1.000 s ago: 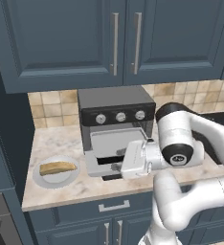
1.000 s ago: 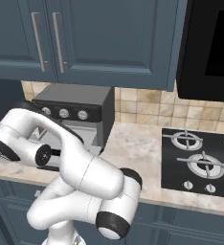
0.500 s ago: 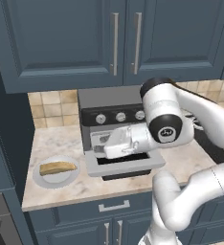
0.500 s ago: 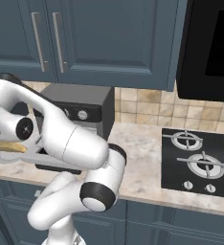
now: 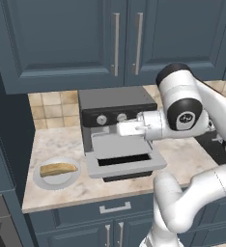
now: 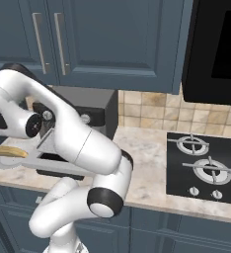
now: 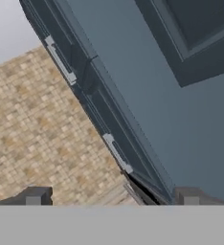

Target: Pull the toaster oven rack outwards. Pick up the baguette from the plate and place it on the toaster oven rack. Close the toaster oven door fully and set the temperature to the lowest setting.

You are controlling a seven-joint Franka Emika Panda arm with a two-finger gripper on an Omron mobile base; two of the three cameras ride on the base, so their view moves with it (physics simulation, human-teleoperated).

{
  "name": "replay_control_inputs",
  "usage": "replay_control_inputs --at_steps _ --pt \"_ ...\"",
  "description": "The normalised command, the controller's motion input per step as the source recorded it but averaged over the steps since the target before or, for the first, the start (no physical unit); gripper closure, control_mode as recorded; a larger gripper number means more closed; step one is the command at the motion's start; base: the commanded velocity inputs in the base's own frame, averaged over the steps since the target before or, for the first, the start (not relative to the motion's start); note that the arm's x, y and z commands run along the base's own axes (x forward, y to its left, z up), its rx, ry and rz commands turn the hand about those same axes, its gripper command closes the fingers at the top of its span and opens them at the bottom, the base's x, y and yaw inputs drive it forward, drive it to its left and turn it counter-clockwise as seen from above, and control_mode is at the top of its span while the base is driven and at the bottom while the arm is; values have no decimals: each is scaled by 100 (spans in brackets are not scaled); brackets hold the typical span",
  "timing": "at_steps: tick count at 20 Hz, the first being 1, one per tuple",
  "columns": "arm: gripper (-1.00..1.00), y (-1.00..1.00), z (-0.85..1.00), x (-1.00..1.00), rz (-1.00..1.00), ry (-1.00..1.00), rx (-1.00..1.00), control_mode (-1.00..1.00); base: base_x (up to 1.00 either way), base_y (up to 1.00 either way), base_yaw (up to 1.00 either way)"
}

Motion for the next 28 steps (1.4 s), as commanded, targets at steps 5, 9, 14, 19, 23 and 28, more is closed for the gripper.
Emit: replay_control_inputs --at_steps 5,9,14,19,23,28 --pt "-100 -53 36 -14 -3 11 8 -100 0 0 0" --pt "-100 -42 2 -23 -1 15 8 -100 0 0 0" --pt "-100 -34 0 -31 0 28 6 -100 0 0 0" --pt "-100 -25 1 -29 0 7 3 -100 0 0 0" --pt "-100 -23 8 -17 0 -8 4 -100 0 0 0" --pt "-100 -22 1 -24 -1 -8 6 -100 0 0 0"
